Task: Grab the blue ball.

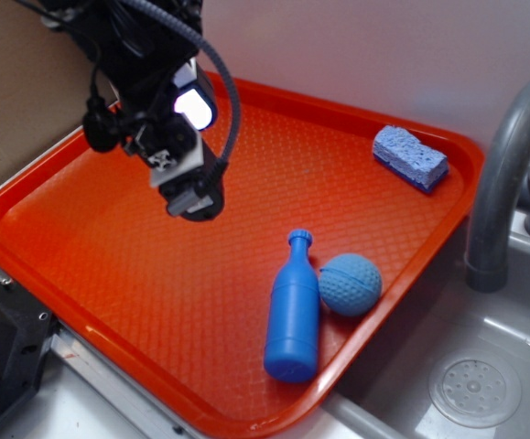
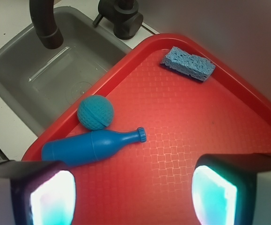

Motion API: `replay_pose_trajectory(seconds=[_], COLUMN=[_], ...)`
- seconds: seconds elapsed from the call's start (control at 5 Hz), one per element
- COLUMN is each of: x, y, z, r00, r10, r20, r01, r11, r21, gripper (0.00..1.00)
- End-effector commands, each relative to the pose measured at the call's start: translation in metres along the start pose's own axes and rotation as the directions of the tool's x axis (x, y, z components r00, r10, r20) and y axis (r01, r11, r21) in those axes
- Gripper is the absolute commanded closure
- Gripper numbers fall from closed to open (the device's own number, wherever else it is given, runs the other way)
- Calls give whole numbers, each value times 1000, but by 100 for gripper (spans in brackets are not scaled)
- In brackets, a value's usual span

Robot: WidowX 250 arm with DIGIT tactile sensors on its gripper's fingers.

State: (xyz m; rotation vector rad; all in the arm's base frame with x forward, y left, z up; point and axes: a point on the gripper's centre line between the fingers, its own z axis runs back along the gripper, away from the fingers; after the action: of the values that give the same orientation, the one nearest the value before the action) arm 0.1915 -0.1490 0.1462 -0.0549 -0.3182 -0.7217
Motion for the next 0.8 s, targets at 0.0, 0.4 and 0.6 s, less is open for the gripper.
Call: replay_pose_trajectory(seconds=[0.0,0.4,0.6], x=[33,40,44], y=[-35,-51,-56], z=[-46,-78,-95], r00=[990,984,983], r10=[-136,-180,-183], r20=[-25,-6,-30], r01=[134,177,177], r11=[988,973,974], r21=[-75,-149,-139], gripper=[0,0,0])
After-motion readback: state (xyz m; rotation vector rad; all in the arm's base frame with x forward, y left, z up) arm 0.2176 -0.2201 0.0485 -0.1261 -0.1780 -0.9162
